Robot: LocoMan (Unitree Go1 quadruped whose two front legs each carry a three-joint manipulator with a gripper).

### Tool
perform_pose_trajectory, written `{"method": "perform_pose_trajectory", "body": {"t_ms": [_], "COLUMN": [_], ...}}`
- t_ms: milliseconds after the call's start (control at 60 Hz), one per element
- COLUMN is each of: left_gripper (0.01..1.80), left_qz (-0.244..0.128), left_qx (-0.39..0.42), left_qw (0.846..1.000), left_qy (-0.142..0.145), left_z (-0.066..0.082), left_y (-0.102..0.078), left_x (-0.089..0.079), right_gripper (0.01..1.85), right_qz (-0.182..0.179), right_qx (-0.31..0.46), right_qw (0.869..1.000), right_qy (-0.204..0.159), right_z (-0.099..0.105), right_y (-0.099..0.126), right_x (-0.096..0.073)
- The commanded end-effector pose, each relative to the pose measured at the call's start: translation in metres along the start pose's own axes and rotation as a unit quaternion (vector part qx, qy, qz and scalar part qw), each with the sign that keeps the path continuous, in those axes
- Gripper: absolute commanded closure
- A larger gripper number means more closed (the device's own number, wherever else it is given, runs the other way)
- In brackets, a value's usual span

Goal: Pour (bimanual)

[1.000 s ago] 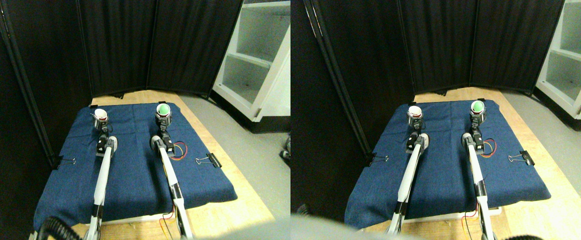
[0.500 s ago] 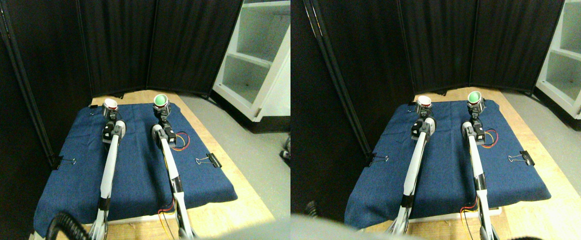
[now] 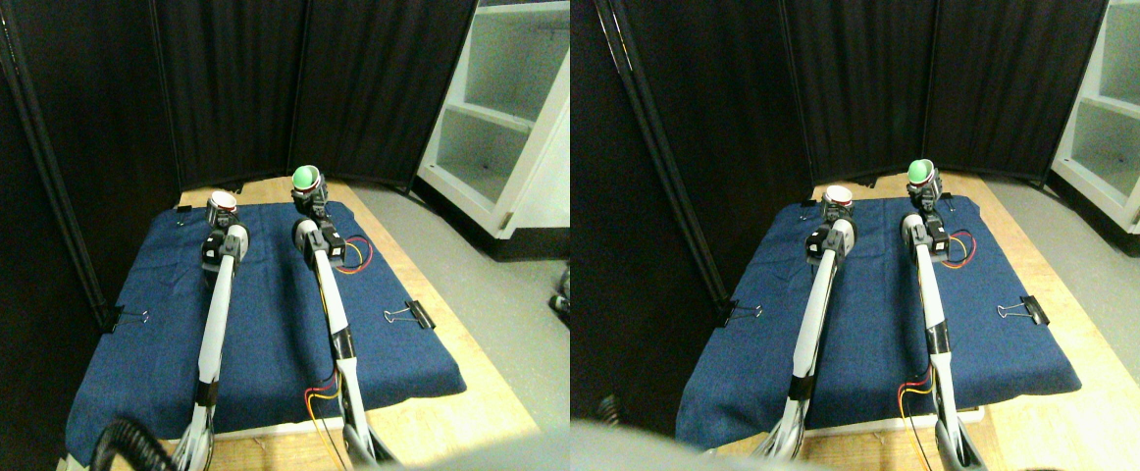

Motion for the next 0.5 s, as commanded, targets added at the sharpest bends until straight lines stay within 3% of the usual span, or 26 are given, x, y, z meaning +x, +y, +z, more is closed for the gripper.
{"method": "perform_pose_trajectory", "body": {"t_ms": [17,317,500], "left_gripper": [1.48,1.48,1.48], "left_qz": [-0.022,-0.039,-0.037], "left_qx": [-0.005,0.005,-0.013], "left_qw": [1.0,0.999,0.998], "left_qy": [0.008,0.034,0.047], "left_z": [0.001,-0.001,-0.01], "left_y": [-0.012,-0.025,-0.031], "left_x": [-0.003,-0.014,-0.017], "right_gripper": [1.53,1.53,1.53], "right_qz": [0.033,0.061,0.05], "right_qx": [-0.001,-0.021,-0.041], "right_qw": [0.999,0.998,0.998], "right_qy": [-0.006,0.005,0.001], "right_z": [0.008,0.009,0.005], "right_y": [0.021,0.037,0.041], "right_x": [-0.004,-0.001,-0.001]}}
